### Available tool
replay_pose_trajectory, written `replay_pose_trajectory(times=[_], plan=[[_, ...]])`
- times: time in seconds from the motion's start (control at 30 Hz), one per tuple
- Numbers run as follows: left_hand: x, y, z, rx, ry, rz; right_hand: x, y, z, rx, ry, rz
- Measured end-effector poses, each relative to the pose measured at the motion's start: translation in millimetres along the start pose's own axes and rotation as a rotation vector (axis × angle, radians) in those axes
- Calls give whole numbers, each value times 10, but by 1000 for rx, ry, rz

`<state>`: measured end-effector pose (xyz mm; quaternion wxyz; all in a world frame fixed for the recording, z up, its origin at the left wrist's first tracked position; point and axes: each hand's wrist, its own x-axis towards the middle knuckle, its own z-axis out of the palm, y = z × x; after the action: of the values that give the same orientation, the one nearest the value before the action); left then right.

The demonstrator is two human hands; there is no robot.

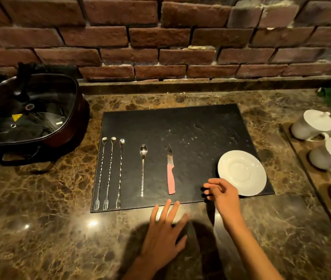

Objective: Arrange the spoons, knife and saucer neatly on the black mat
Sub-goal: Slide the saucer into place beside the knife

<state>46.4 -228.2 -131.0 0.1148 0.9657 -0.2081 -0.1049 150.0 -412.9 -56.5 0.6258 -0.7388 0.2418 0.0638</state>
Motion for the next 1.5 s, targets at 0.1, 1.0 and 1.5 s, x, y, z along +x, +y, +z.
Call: replay_pose_trajectory(times=[0.1,1.0,1.5], plan=[[229,364,-99,-193,93,-71,140,-60,-608,-5,166,-41],[2007,1045,-738,-1373,375,-851,1167,-38,-1073,-143,35,-64],[1981,697,-820,-1262,341,-913,1348,-49,-702,-213,-24,14]])
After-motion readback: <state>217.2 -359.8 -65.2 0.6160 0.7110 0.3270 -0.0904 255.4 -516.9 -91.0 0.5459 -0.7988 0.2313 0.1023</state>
